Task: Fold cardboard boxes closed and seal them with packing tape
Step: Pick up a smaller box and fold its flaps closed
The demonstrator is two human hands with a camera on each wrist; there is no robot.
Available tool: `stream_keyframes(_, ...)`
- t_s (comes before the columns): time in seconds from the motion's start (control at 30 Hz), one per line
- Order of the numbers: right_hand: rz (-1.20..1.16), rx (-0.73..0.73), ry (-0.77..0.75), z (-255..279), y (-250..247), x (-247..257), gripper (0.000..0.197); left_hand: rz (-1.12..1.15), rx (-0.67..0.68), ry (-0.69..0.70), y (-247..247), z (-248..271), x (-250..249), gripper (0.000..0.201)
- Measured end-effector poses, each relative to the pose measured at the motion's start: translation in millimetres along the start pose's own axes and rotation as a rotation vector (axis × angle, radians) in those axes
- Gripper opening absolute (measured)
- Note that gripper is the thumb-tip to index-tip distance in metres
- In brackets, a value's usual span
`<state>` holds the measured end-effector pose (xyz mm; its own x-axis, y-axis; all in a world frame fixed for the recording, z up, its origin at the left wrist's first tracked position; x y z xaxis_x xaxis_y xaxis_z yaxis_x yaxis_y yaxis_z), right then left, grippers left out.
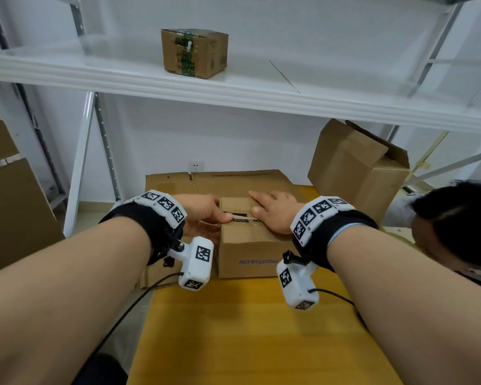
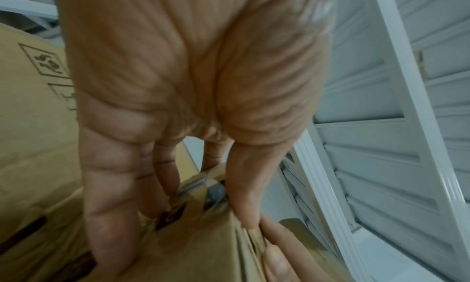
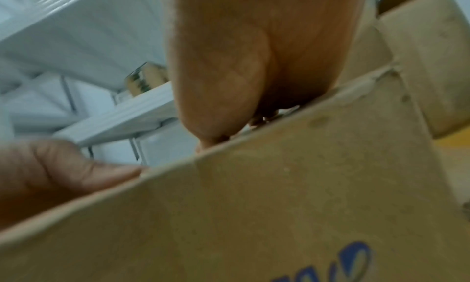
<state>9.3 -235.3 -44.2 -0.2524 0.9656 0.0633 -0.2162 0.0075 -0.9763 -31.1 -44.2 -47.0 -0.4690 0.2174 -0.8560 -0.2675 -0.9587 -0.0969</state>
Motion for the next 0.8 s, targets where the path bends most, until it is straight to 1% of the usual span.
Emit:
stream_keyframes(0.07,0.004,-0.011,-0.006,-0.4,3.5,0.5,0.055,-0.076,-0.009,-0.011,1.3,0.9,-4.5,0.020)
stream_keyframes(0.13,-0.003,-0.009,-0.003,-2.2,3.2,-0.6,0.055,-0.129,-0.051,-0.031,2.3,0.7,-11.6,0.027)
stream_keyframes(0.17,-0.006,-0.015,-0.002,-2.4,3.3,-1.0,0.055,-0.180,-0.099,-0.026,3.2,-0.3,-16.0,0.033)
stream_keyframes(0.23,-0.008,-0.020,-0.004,-2.5,4.4,-1.4,0.055,-0.400,-0.244,0.055,5.5,-2.9,-27.6,0.048)
stream_keyframes(0.27,-0.009,-0.016,-0.003,-2.9,5.2,-1.0,0.055,-0.522,-0.325,0.131,7.8,-2.3,-34.6,0.054)
stream_keyframes(0.3,-0.005,-0.011,-0.001,-4.2,6.3,-0.8,0.054,-0.574,-0.362,0.216,12.8,0.6,-41.2,0.056)
stream_keyframes(0.33,0.002,-0.013,0.001,-5.0,6.6,-0.5,0.054,-0.581,-0.342,0.284,18.6,1.0,-46.4,0.051)
stream_keyframes(0.4,0.014,-0.029,0.011,-3.6,4.7,0.3,0.054,-0.625,-0.227,0.327,34.8,1.5,-50.8,0.037)
stream_keyframes(0.47,-0.006,-0.026,0.006,1.1,0.9,2.2,0.052,-0.726,-0.113,0.277,49.1,-1.6,-48.1,0.030)
stream_keyframes(0.5,-0.031,-0.026,-0.005,2.3,-0.6,1.5,0.052,-0.764,-0.086,0.256,52.8,-1.9,-47.0,0.029)
stream_keyframes(0.57,-0.123,-0.037,-0.006,2.6,-4.0,-5.3,0.057,-0.801,-0.090,0.254,54.5,-3.6,-47.0,0.027)
stream_keyframes(0.63,-0.254,-0.087,0.050,-1.3,-3.9,-18.3,0.061,-0.826,-0.154,0.234,51.8,-4.2,-47.3,0.033)
stream_keyframes(0.67,-0.290,-0.105,0.079,-0.6,-3.3,-23.8,0.060,-0.842,-0.177,0.239,51.0,-5.1,-47.1,0.036)
stream_keyframes(0.73,-0.330,-0.068,0.117,3.7,-1.1,-31.5,0.056,-0.870,-0.179,0.247,52.2,-6.5,-46.4,0.040)
stream_keyframes(0.8,-0.367,-0.041,0.124,7.9,0.1,-37.3,0.052,-0.905,-0.171,0.230,55.2,-10.1,-45.9,0.046)
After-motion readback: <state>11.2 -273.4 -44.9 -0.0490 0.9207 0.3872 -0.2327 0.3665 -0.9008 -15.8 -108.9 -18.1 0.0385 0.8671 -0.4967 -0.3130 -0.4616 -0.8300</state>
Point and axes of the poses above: each hand's wrist, its own z-axis away from the middle knuckle, its own y-axis out of the palm, x = y × z, the point moved 1 cm from there along -z, towards the middle knuckle
